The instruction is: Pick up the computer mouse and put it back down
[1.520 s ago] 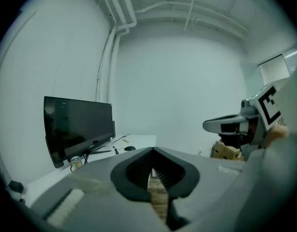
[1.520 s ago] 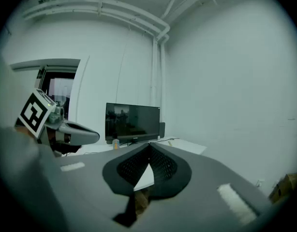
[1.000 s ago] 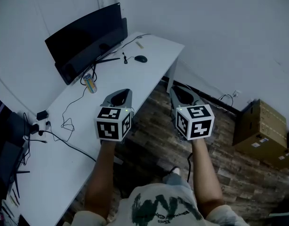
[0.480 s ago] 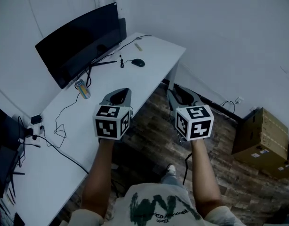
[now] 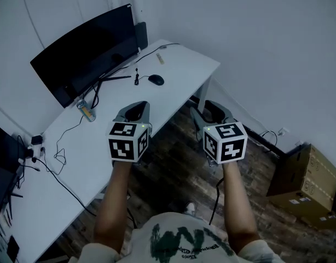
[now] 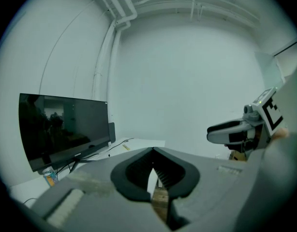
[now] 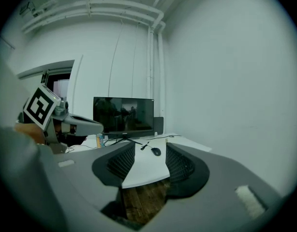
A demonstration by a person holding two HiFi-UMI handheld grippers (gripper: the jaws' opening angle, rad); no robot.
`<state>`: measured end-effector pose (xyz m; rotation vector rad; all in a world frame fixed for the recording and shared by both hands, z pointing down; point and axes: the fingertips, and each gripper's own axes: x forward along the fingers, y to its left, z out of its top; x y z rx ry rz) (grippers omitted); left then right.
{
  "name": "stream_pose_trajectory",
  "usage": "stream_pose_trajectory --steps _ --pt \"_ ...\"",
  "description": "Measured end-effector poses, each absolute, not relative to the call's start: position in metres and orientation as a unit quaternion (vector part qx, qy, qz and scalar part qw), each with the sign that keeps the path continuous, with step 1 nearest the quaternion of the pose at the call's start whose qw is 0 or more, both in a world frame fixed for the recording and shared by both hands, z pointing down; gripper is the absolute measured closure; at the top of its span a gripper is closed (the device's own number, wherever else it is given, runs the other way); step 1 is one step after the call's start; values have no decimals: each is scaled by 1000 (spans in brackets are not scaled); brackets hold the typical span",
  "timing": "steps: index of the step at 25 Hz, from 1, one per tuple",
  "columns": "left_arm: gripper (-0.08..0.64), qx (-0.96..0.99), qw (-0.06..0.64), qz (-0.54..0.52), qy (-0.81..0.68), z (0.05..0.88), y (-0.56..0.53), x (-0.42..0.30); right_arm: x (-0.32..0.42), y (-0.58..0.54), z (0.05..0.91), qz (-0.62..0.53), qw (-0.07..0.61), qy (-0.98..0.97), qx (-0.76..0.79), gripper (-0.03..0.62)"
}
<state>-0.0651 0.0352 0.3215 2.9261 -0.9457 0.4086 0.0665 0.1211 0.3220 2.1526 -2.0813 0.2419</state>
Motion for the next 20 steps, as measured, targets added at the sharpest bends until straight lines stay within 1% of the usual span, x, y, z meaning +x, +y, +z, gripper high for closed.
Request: stream_pose_trajectory --steps 5,7,11,20 --pt "558 940 31 132 -314 323 35 -34 95 110 325 73 67 -710 697 371" --pt "558 938 26 129 -320 322 35 -24 102 104 326 73 66 -718 689 362" --pt "558 931 14 129 -340 319 32 -14 115 98 327 76 61 -731 675 322" --pt "558 921 9 132 -367 312 26 -2 124 84 327 80 65 -758 644 290"
